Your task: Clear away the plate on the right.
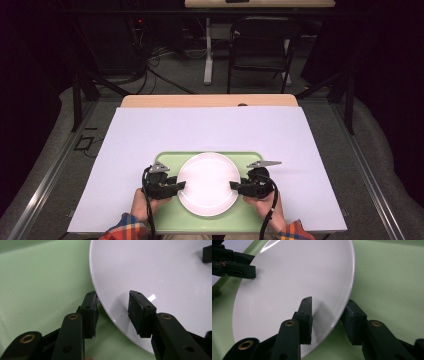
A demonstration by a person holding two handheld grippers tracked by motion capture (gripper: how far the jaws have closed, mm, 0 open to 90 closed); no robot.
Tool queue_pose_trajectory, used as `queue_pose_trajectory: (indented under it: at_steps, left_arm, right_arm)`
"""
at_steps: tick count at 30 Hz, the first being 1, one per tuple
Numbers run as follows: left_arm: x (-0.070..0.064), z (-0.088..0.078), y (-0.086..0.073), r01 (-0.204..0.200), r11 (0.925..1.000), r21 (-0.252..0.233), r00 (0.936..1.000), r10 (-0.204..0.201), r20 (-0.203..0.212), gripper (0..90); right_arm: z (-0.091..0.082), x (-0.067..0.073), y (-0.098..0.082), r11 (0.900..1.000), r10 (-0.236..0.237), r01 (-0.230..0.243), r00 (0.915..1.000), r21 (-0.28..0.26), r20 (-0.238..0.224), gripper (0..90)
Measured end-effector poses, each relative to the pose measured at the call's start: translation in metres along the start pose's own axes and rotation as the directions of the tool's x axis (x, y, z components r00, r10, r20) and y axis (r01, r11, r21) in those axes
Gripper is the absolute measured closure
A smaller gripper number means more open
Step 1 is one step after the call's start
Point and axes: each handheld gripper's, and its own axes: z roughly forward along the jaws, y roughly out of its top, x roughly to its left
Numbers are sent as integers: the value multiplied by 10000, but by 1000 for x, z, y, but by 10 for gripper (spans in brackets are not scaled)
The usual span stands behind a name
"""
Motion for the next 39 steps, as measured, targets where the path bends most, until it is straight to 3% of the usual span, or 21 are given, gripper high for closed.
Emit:
queue_pose_trajectory:
  at_steps: [6,7,16,26,28,29,30,31,35,39]
  left_arm:
    - [1,1,0,256,9997,1,9996,-256,118,592]
    - [2,1,0,318,9995,31,9994,-318,125,590]
    - [2,3,-1,377,9993,-3,9992,-377,113,585]
    - [-3,5,0,67,10000,-44,9998,-67,-198,546]
    - [-3,5,0,81,10000,-29,9998,-82,-177,534]
    - [-4,5,0,9,10000,-25,9997,-9,-231,530]
    - [-4,5,0,9,10000,-25,9997,-9,-231,527]
    - [-5,5,0,-161,9999,39,9988,163,-461,513]
    - [-9,6,1,-521,9986,94,9965,526,-651,486]
    - [-9,6,1,-476,9989,3,9974,475,-548,383]
  right_arm:
    - [3,-1,0,9996,-265,267,9985,-34,481,615]
    - [4,0,-1,9982,-600,595,9944,76,868,615]
    - [6,-2,-1,9988,-495,491,9959,70,754,612]
    - [6,0,-1,9963,-852,854,9928,18,837,582]
    - [6,1,-1,9942,-1070,1070,9887,62,1048,585]
    - [6,5,-1,9862,-1650,1654,9764,88,1392,584]
    - [6,5,-1,9862,-1650,1654,9764,88,1392,584]
    - [6,8,-1,9817,-1899,1895,9699,169,1525,576]
    - [6,8,-2,9814,-1915,1907,9701,198,1492,564]
    - [5,7,-2,9805,-1958,1959,9718,126,1310,477]
